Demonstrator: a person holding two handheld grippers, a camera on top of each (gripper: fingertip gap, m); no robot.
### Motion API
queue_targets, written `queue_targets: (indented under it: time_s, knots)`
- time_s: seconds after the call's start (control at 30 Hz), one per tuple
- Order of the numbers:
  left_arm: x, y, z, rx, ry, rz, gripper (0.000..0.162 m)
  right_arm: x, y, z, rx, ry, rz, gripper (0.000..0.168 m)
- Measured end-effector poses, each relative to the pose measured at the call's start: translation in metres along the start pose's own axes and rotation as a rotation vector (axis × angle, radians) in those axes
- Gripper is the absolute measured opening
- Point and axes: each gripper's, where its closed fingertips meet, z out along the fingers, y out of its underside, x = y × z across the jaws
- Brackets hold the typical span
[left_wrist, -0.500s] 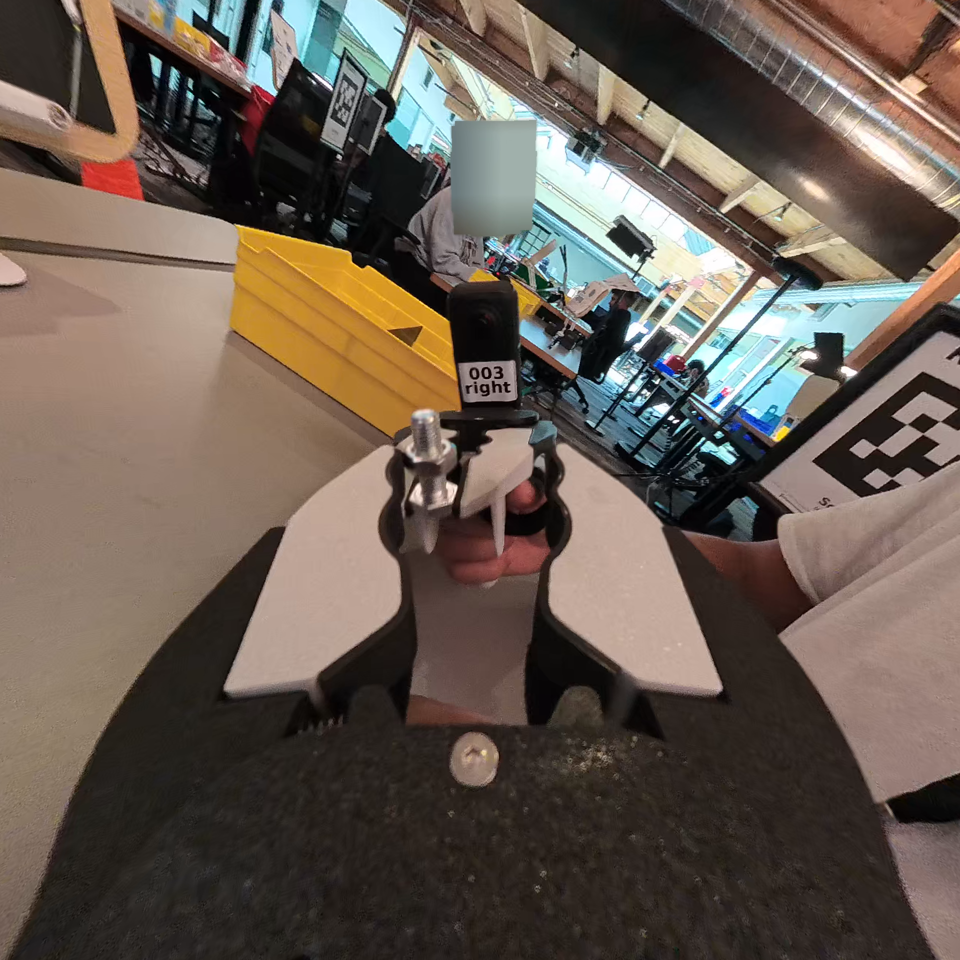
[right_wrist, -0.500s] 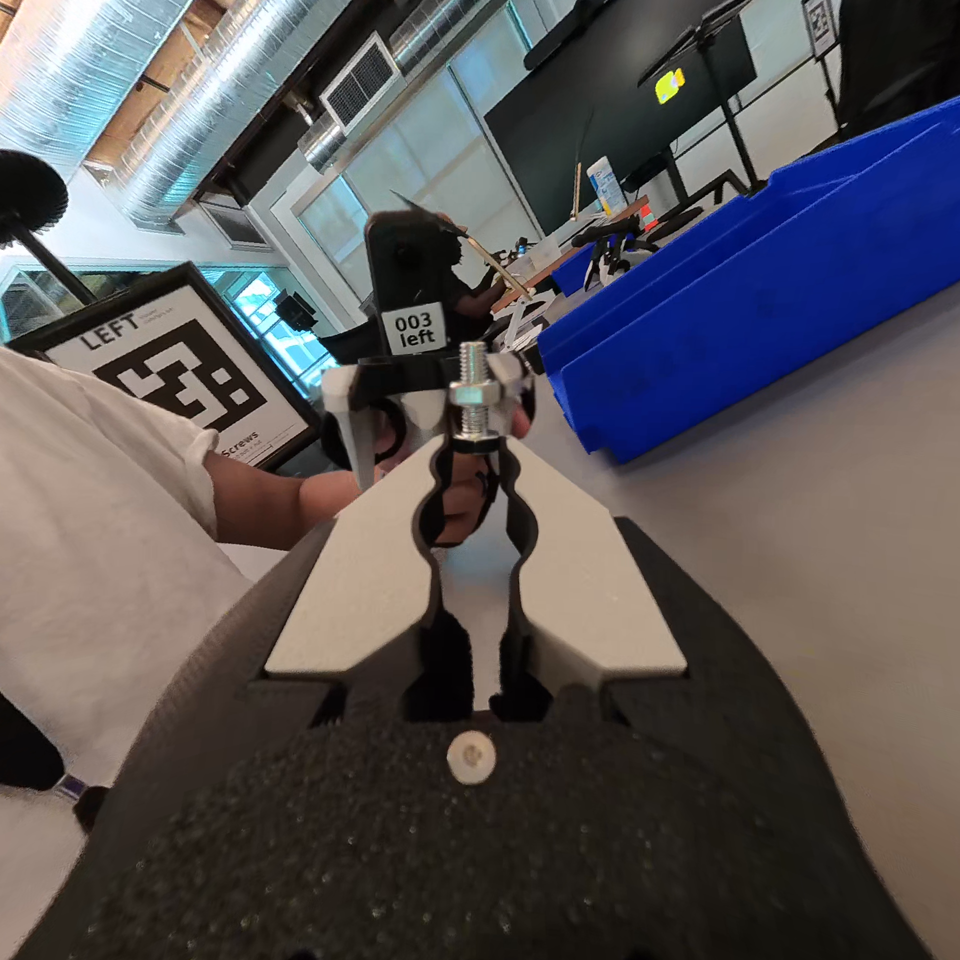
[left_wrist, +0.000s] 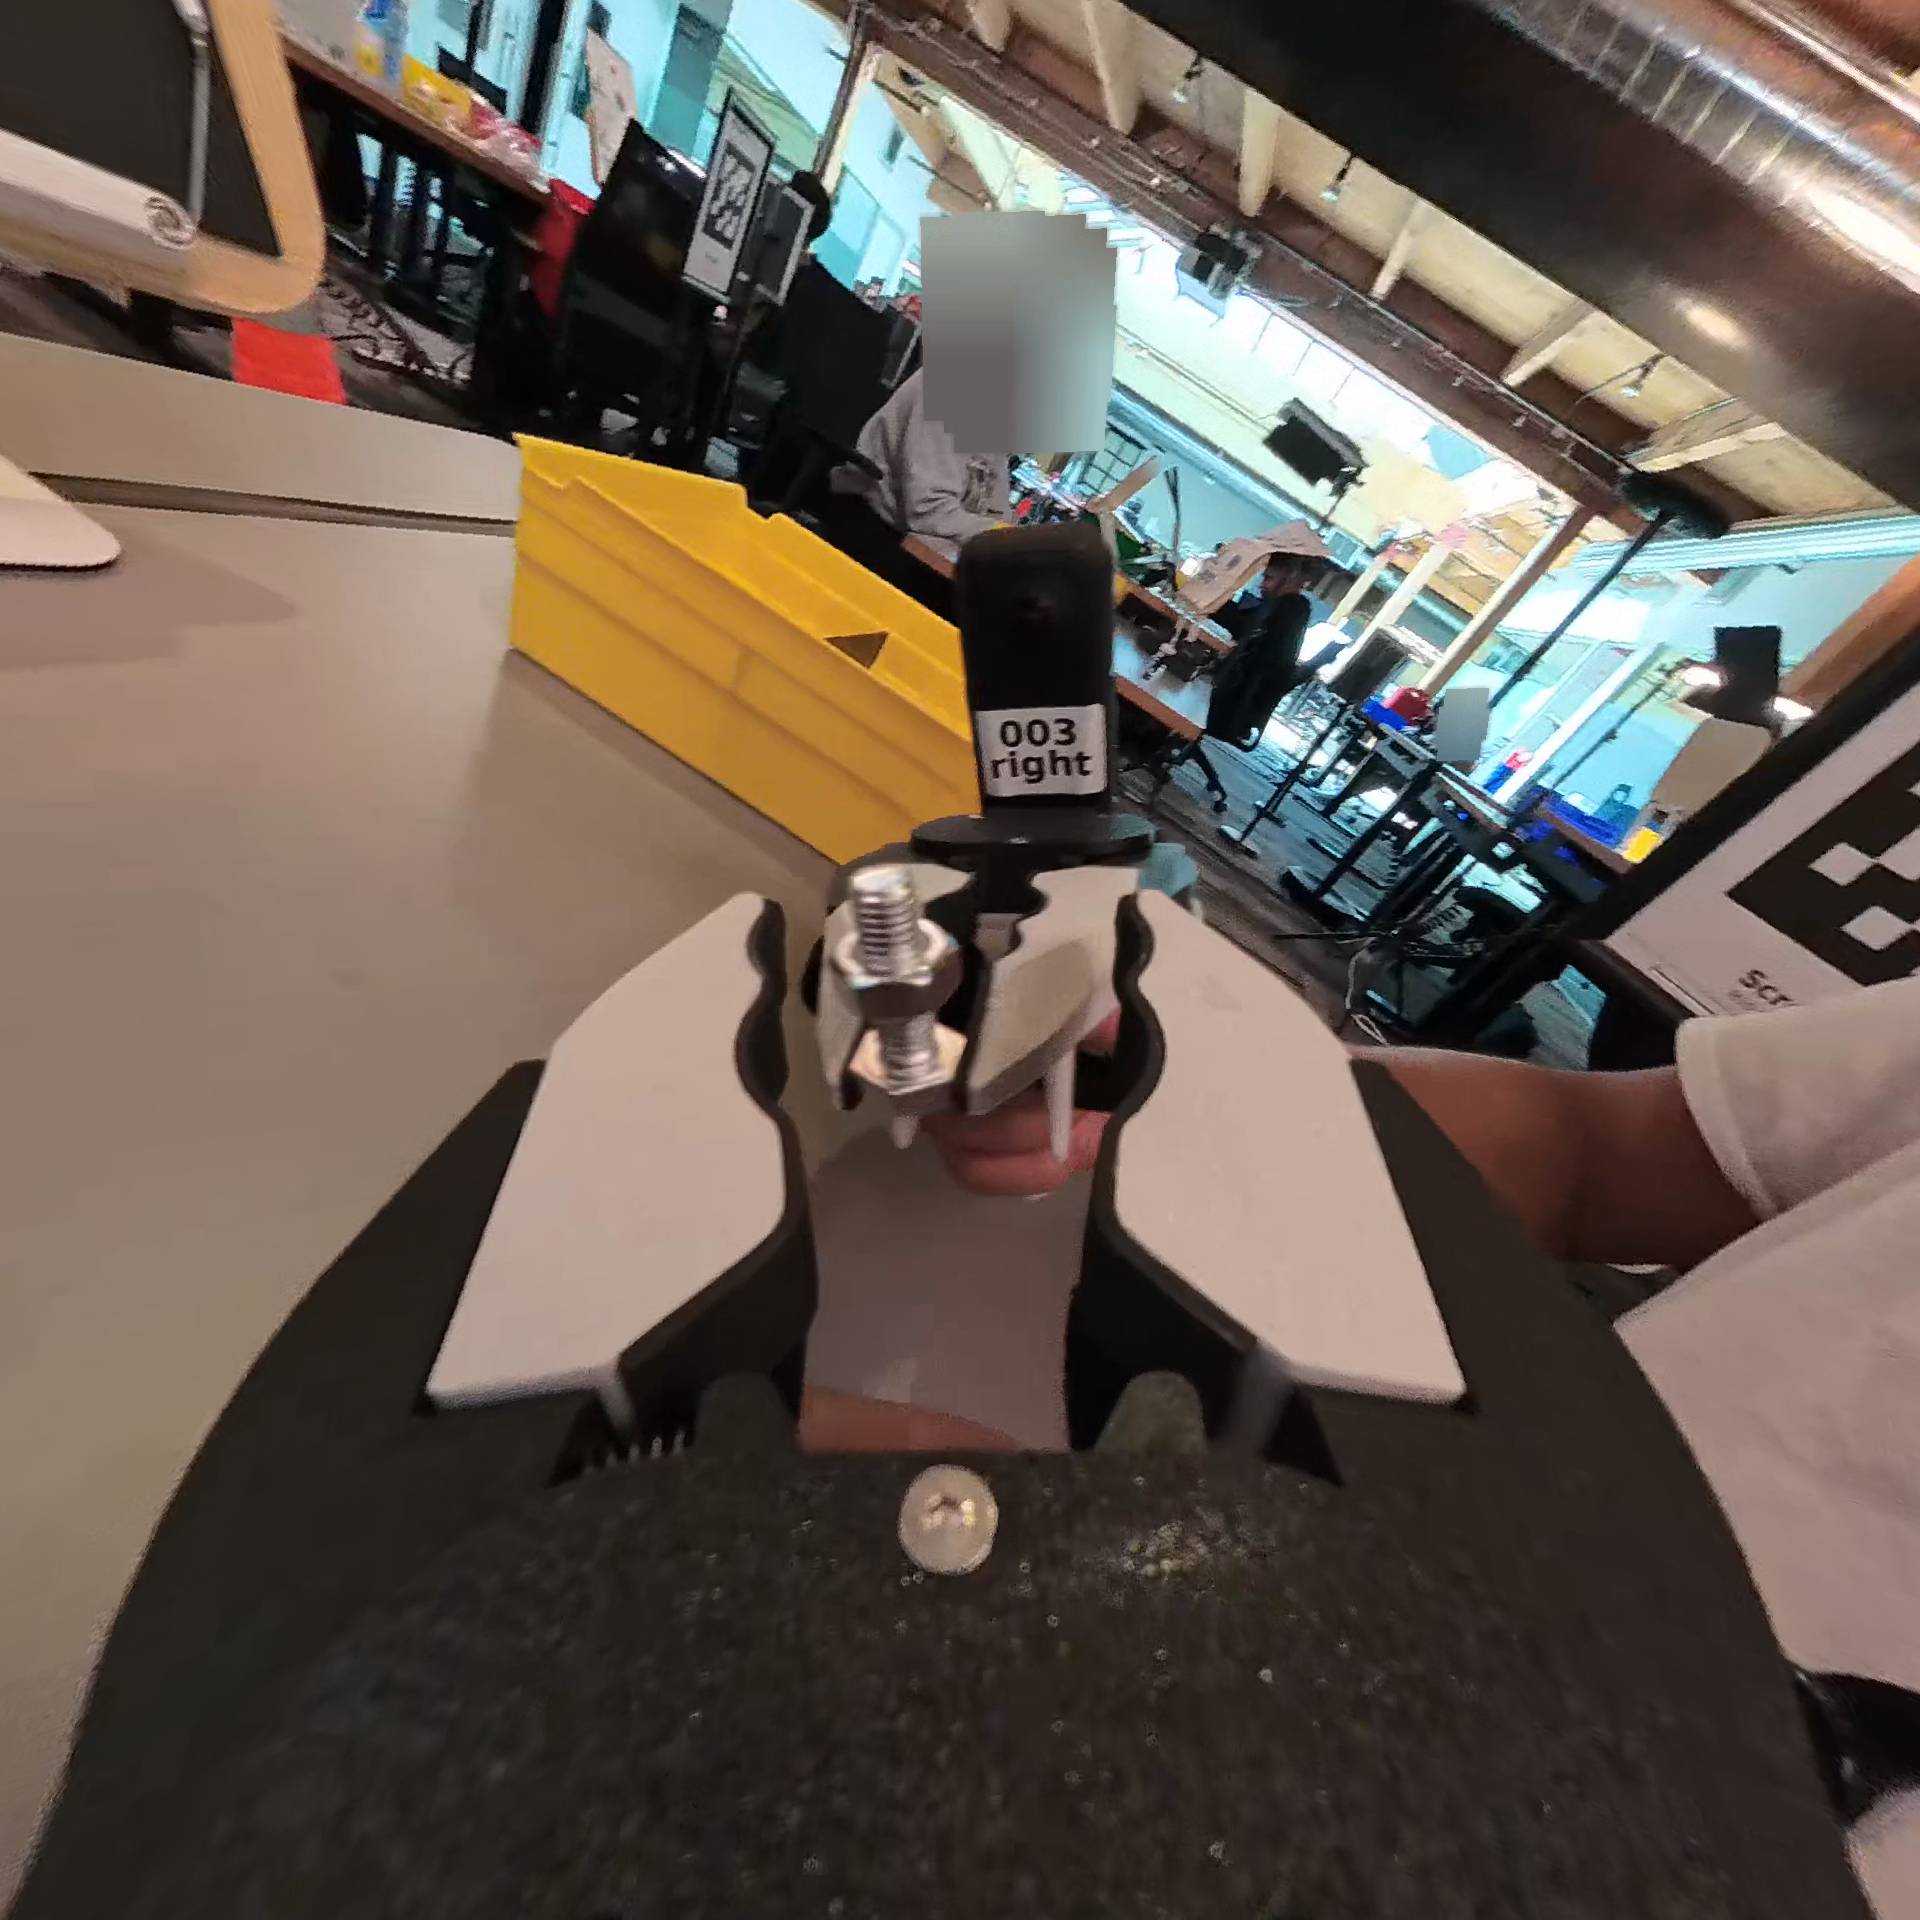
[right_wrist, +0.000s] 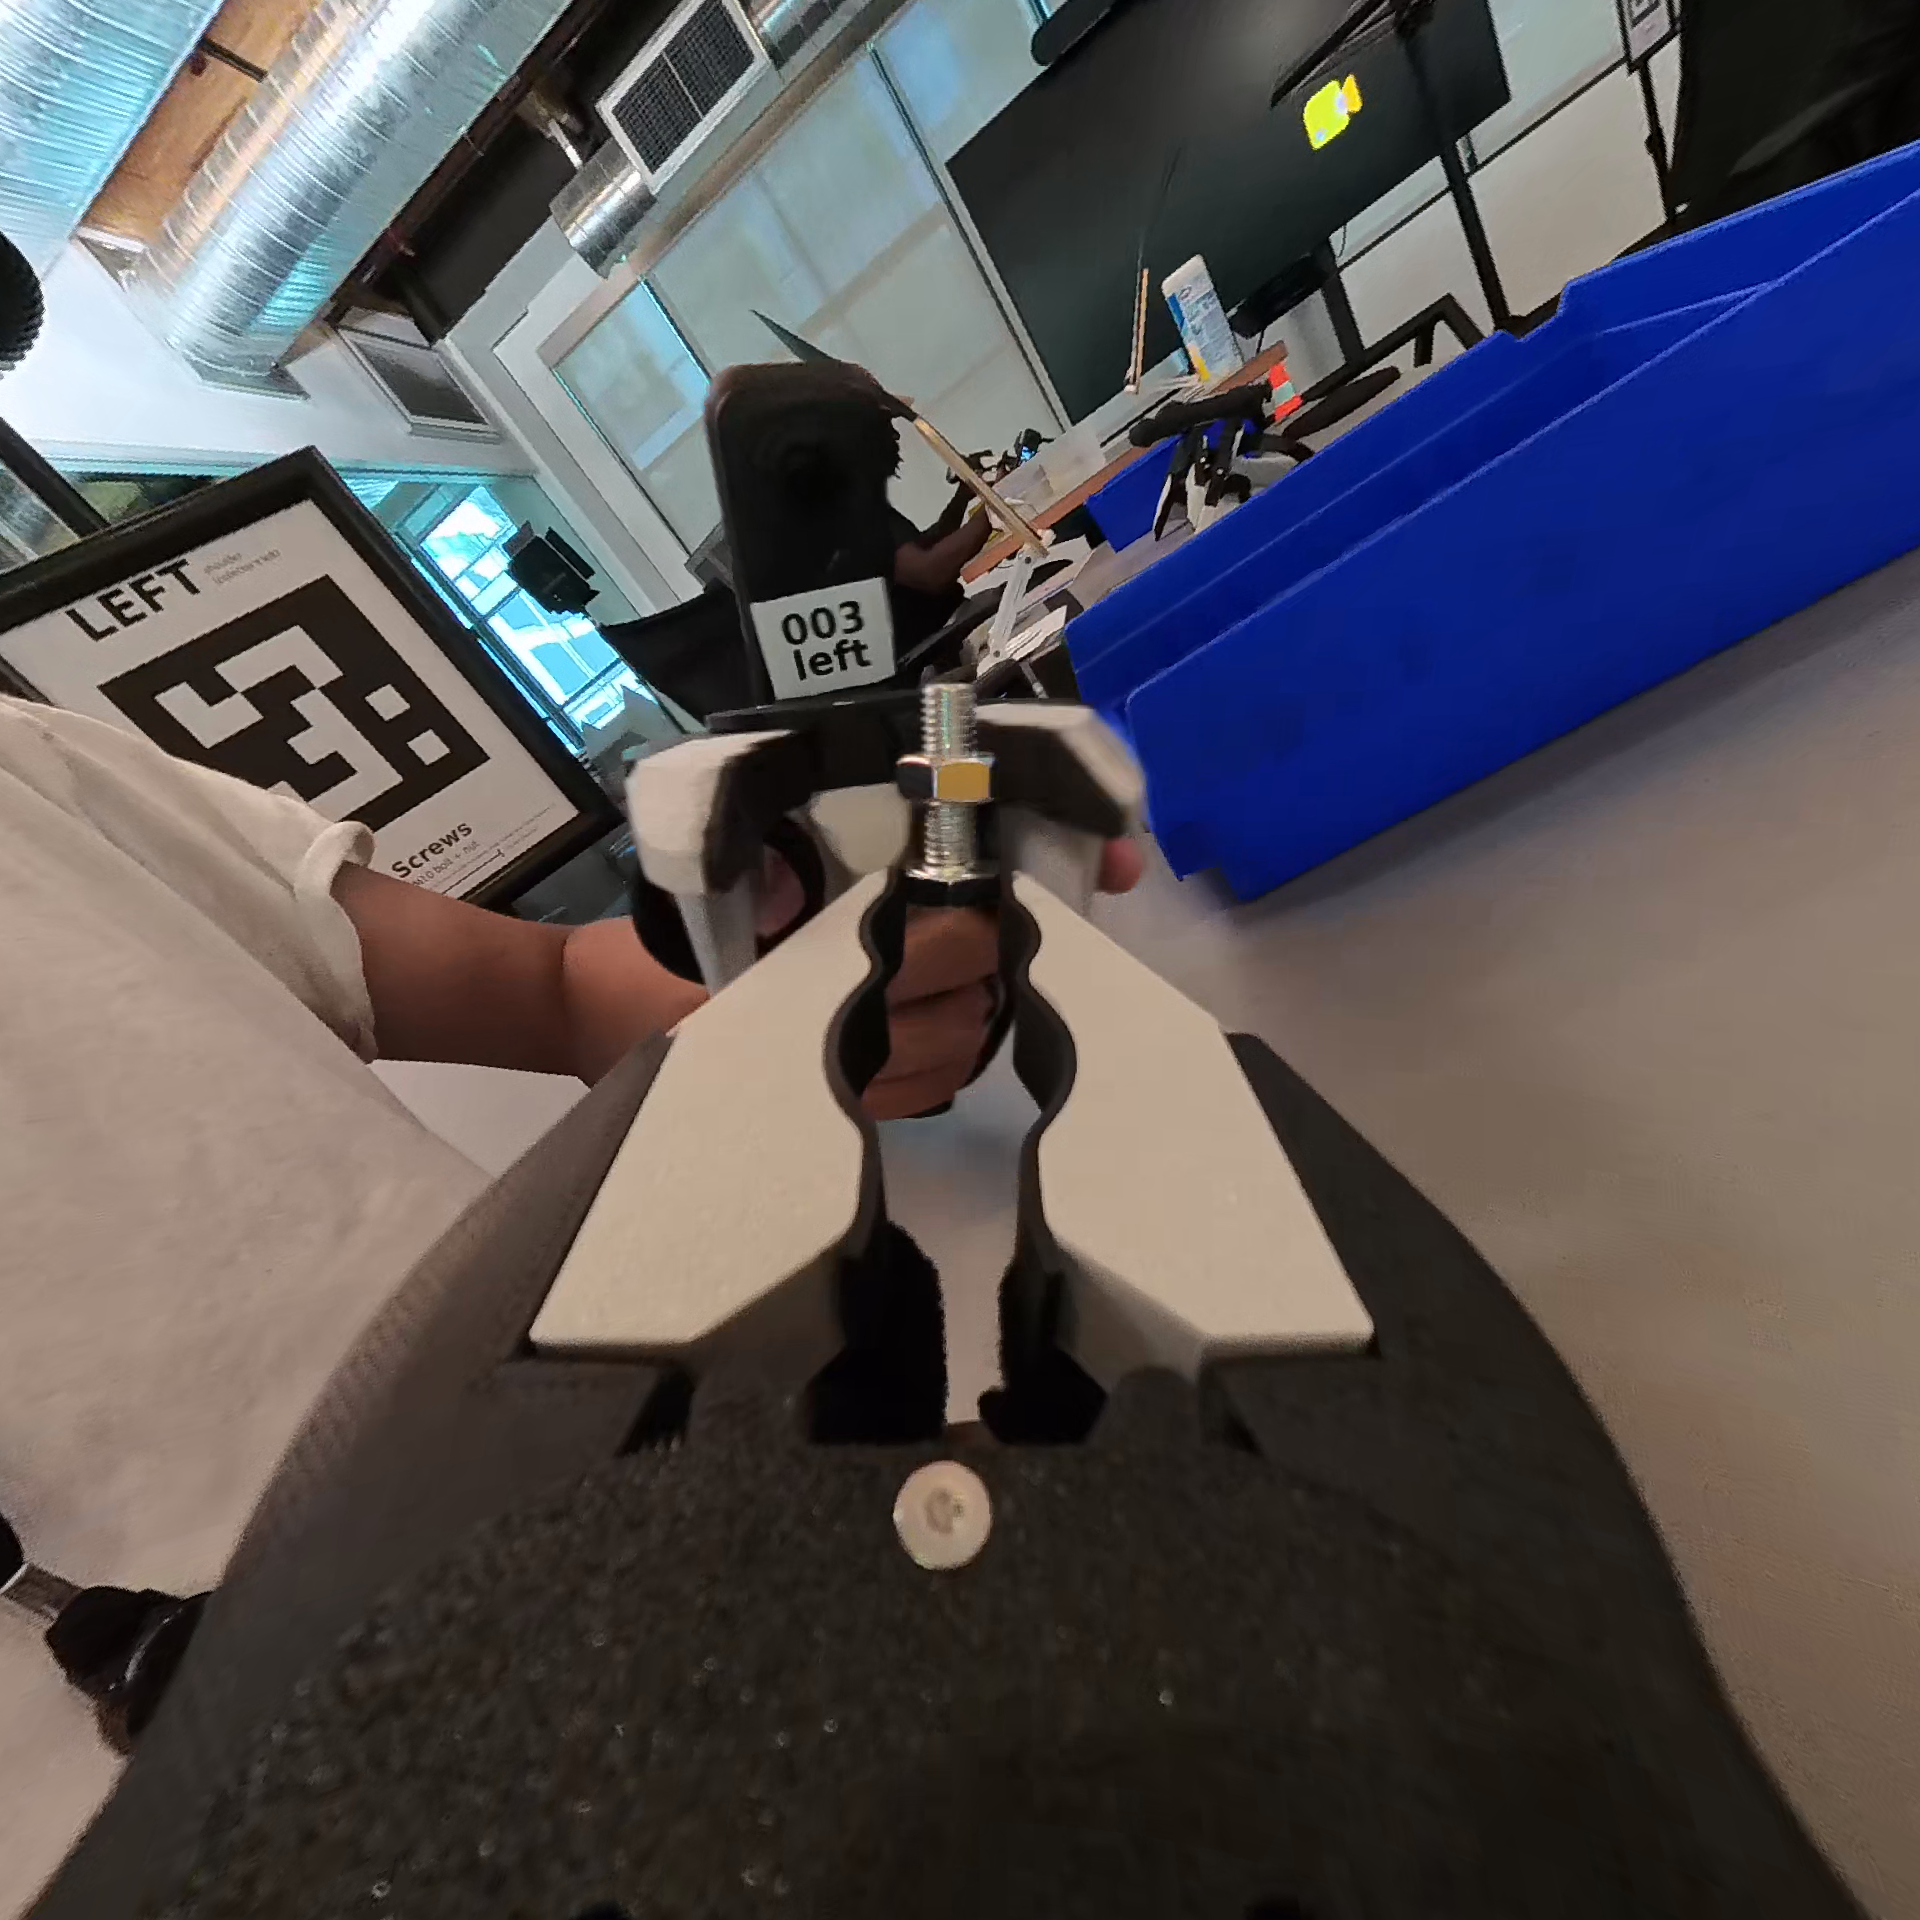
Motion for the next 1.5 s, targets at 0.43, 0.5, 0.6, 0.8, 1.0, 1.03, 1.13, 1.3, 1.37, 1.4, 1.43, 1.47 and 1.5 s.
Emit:
queue_targets:
  time_s: [0.43,0.5,0.6,0.8,1.0,1.03,1.13,1.3,1.37,1.4,1.43,1.47,1.5]
  knots:
    - [-0.010,-0.022,-0.014,0.116,0.019,-0.032,0.056,0.011,-0.009,-0.009,0.041,0.073,-0.026,0.017]
    - [-0.009,-0.016,-0.003,0.096,0.027,-0.041,0.060,0.006,-0.003,0.001,0.021,0.056,-0.032,0.017]
    - [-0.002,-0.011,0.002,0.075,0.047,-0.016,0.056,0.006,-0.001,0.006,0.016,0.055,-0.034,0.017]
    - [0.002,-0.026,-0.024,0.158,0.083,0.015,0.024,0.027,-0.026,-0.025,0.129,0.140,-0.013,0.016]
    - [-0.016,-0.025,-0.025,0.163,-0.026,0.000,0.041,0.032,-0.029,-0.038,0.138,0.164,-0.009,0.017]
    - [-0.020,-0.021,-0.021,0.145,-0.038,-0.012,0.050,0.029,-0.026,-0.033,0.124,0.152,-0.010,0.017]
    - [-0.023,-0.013,-0.008,0.103,-0.036,-0.044,0.064,0.018,-0.013,-0.013,0.067,0.106,-0.020,0.017]
    - [-0.008,-0.009,0.002,0.080,0.044,-0.049,0.062,0.018,-0.002,0.001,0.017,0.114,-0.026,0.017]
    - [-0.006,-0.011,-0.002,0.089,0.043,-0.048,0.073,0.023,-0.006,-0.006,0.038,0.126,-0.022,0.017]
    - [-0.006,-0.013,-0.006,0.097,0.044,-0.046,0.073,0.027,-0.011,-0.012,0.055,0.146,-0.021,0.017]
    - [-0.004,-0.015,-0.011,0.109,0.062,-0.044,0.072,0.034,-0.016,-0.020,0.081,0.184,-0.015,0.017]
    - [-0.001,-0.017,-0.015,0.120,0.085,-0.044,0.055,0.044,-0.020,-0.029,0.103,0.227,0.002,0.017]
    - [-0.002,-0.019,-0.019,0.131,0.077,-0.051,0.052,0.050,-0.023,-0.037,0.119,0.244,0.020,0.017]
